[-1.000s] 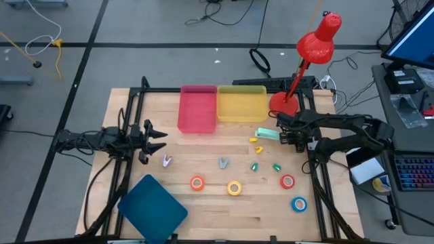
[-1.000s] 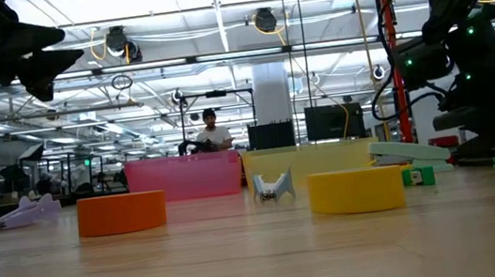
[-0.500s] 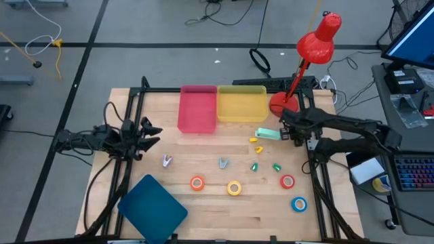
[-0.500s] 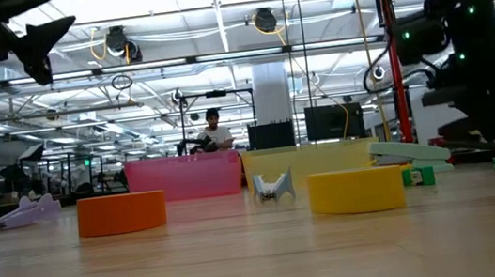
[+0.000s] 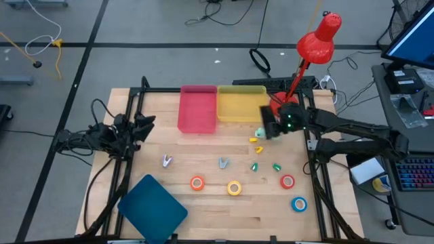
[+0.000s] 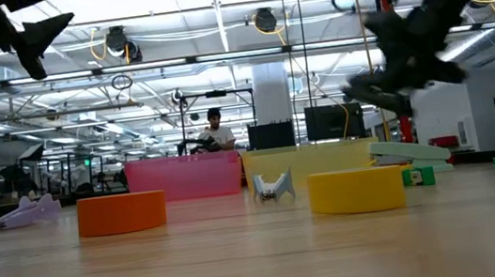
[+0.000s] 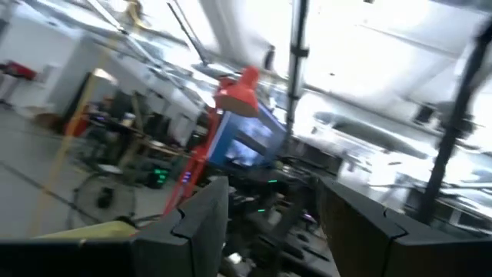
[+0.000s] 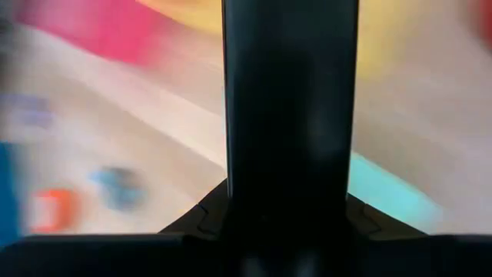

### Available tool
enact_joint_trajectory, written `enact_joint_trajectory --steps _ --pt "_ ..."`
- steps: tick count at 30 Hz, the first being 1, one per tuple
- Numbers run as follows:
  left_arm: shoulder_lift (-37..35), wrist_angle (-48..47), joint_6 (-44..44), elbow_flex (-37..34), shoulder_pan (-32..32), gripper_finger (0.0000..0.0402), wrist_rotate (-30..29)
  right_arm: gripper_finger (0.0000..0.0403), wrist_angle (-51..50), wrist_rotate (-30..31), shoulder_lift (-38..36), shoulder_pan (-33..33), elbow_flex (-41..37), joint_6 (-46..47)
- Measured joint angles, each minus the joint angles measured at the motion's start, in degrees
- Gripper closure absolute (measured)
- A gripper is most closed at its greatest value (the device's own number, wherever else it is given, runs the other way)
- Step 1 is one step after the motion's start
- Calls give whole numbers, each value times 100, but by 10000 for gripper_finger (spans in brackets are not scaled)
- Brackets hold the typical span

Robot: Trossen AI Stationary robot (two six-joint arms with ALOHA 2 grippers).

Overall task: Pick and place Stapler, Stapler remover, tape
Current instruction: Put the large black stapler into the blue bin

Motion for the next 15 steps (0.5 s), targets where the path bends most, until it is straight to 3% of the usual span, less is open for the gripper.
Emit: enact_joint_trajectory --steps 7,15 --pt "713 90 -498 0 -2 204 -418 290 3283 -50 527 610 7 -8" --pt "2375 1405 -943 7 -2 204 -735 290 5127 -569 1831 984 7 239"
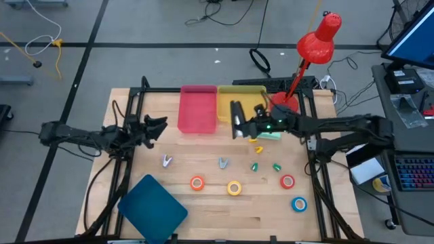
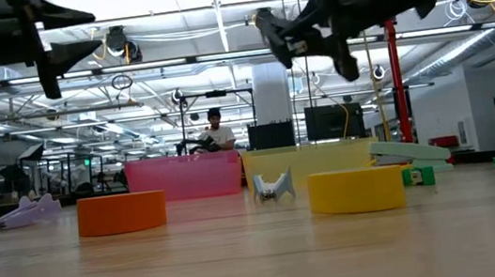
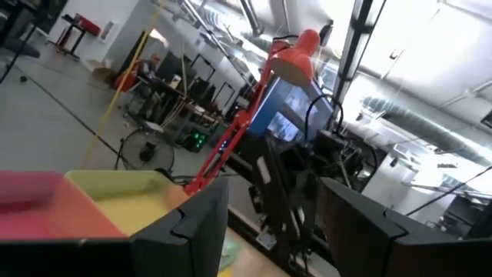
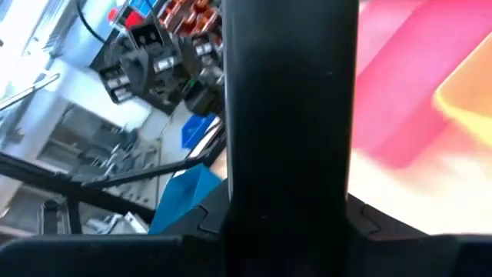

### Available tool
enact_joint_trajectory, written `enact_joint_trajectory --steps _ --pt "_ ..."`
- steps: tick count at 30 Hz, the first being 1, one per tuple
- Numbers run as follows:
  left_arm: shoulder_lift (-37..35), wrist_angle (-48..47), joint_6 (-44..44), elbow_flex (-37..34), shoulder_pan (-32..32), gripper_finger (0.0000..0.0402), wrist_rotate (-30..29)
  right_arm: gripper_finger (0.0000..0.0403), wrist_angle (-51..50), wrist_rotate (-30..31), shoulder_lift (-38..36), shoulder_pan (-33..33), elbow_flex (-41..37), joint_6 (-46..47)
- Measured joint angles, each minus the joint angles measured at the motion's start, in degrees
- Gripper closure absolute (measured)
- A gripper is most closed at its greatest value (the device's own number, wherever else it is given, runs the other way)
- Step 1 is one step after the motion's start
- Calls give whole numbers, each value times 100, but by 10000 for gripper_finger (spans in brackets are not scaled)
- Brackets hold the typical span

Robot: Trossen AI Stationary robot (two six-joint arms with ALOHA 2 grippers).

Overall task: Pick and place Stapler, Stapler remover, tape
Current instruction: Put the large black stapler into the blue bin

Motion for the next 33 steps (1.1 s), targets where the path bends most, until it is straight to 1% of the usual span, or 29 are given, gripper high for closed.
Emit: enact_joint_trajectory --steps 2,4,6,8,13,15,17,19,22,25,27,29,33 --pt "479 253 -8 127 1 204 -9 290 348 -149 339 54 0 148" --pt "936 299 -27 347 1 204 -9 290 771 -295 655 100 0 308" --pt "1392 303 -26 652 0 204 -2 290 1157 -446 936 119 29 430" --pt "1849 305 -13 994 0 204 10 290 1277 -636 1177 119 186 445" --pt "2930 279 285 1901 0 204 11 290 1078 -1113 1593 117 907 -28" --pt "3296 274 482 2199 0 204 15 290 684 -1155 1680 117 1215 -264" --pt "3593 255 720 2452 0 204 15 290 38 -1140 1729 117 1509 -612" --pt "3804 259 940 2654 0 204 17 290 -805 -958 1724 117 1770 -1010" --pt "4036 249 1319 2912 0 204 15 290 -1979 -460 1723 117 2123 -1622" --pt "4248 101 1852 3239 0 204 17 290 -2833 -15 1726 123 2401 -2170" --pt "4393 -380 2156 3537 0 204 13 290 -3130 239 1721 155 2518 -2519" --pt "4530 -1067 2337 3864 0 204 -21 290 -3362 489 1719 232 2600 -2907" --pt "4863 -2346 2583 4598 0 204 -327 290 -3835 1081 1726 438 2751 -3821"
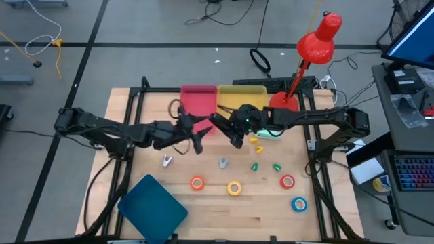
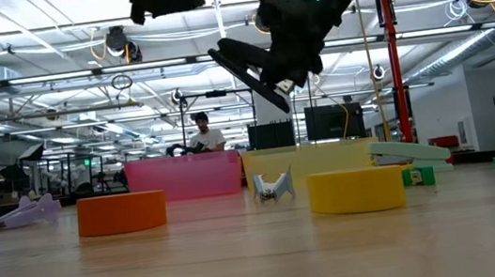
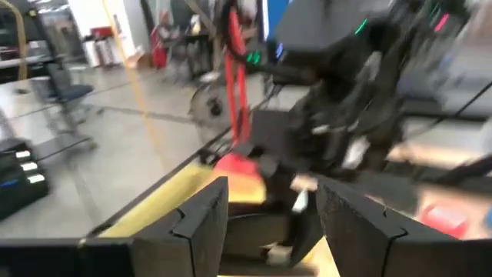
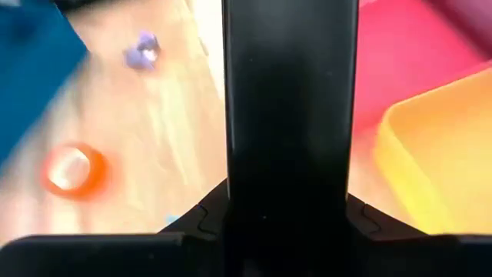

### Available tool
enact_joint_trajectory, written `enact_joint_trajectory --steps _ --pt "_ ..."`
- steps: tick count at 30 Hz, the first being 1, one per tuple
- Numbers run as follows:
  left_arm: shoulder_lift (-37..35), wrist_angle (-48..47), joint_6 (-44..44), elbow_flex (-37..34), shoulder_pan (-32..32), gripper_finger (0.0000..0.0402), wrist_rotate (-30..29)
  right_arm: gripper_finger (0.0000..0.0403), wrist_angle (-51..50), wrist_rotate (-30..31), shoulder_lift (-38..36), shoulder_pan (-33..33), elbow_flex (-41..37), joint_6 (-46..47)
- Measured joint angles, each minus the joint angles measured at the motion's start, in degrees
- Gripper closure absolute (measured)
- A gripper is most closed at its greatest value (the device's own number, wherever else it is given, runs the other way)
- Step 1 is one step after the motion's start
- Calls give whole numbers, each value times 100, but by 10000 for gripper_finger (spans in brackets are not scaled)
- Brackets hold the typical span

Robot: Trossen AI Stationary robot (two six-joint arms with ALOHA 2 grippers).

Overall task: Pick and place Stapler, Stapler remover, tape
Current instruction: Put the large black stapler into the blue bin

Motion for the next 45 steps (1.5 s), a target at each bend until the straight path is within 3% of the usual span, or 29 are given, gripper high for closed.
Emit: enact_joint_trajectory --steps 11,21,37,45 --pt "1001 -2198 636 1617 144 204 -123 290 -830 1515 -4 611 283 -2155" --pt "1901 -3472 621 2809 151 204 190 290 -1425 2039 -4 654 285 -2466" --pt "2314 -3782 440 2948 185 204 283 290 -1555 2014 -2 922 285 -2474" --pt "2338 -3839 283 2950 258 204 699 290 -1575 2016 2 1028 283 -2471"
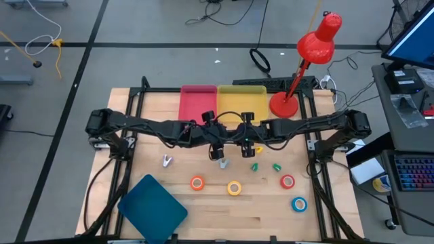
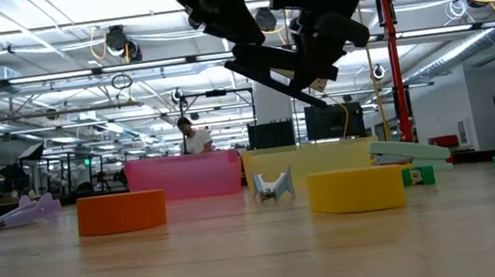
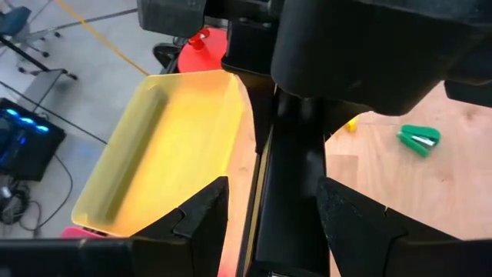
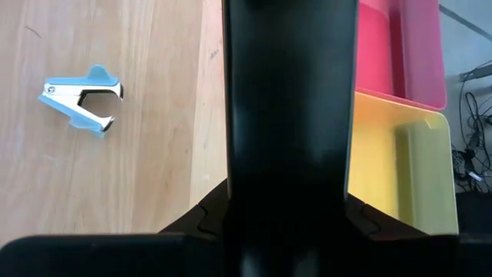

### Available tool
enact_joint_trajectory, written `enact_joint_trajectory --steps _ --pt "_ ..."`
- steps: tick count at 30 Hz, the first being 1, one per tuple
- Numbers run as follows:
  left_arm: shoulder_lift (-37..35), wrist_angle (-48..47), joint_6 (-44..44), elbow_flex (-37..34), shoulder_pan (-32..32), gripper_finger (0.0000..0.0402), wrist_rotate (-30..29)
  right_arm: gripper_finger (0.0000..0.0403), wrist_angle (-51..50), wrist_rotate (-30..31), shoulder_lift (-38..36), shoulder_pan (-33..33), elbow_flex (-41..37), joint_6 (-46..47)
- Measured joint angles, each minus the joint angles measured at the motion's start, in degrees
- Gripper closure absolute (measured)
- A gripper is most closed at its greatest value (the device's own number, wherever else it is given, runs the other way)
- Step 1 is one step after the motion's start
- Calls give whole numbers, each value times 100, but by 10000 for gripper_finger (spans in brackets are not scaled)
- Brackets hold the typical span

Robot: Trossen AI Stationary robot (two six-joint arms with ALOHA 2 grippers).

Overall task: Pick and place Stapler, Stapler remover, tape
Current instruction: Put the large black stapler into the blue bin

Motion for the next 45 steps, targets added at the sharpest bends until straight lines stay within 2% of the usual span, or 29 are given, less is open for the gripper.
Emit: enact_joint_trajectory --steps 12,26,31,42,45 --pt "386 -261 -164 -9 7 204 24 290 64 -69 -4 12 9 18" --pt "339 -434 -269 269 36 204 35 290 34 -11 -31 3 11 60" --pt "338 -609 -387 289 39 238 222 290 70 -112 -18 3 11 12" --pt "328 -671 -666 289 30 239 519 290 58 -368 -11 29 4 272" --pt "321 -749 -804 299 28 239 553 266 91 -325 -5 47 2 394"
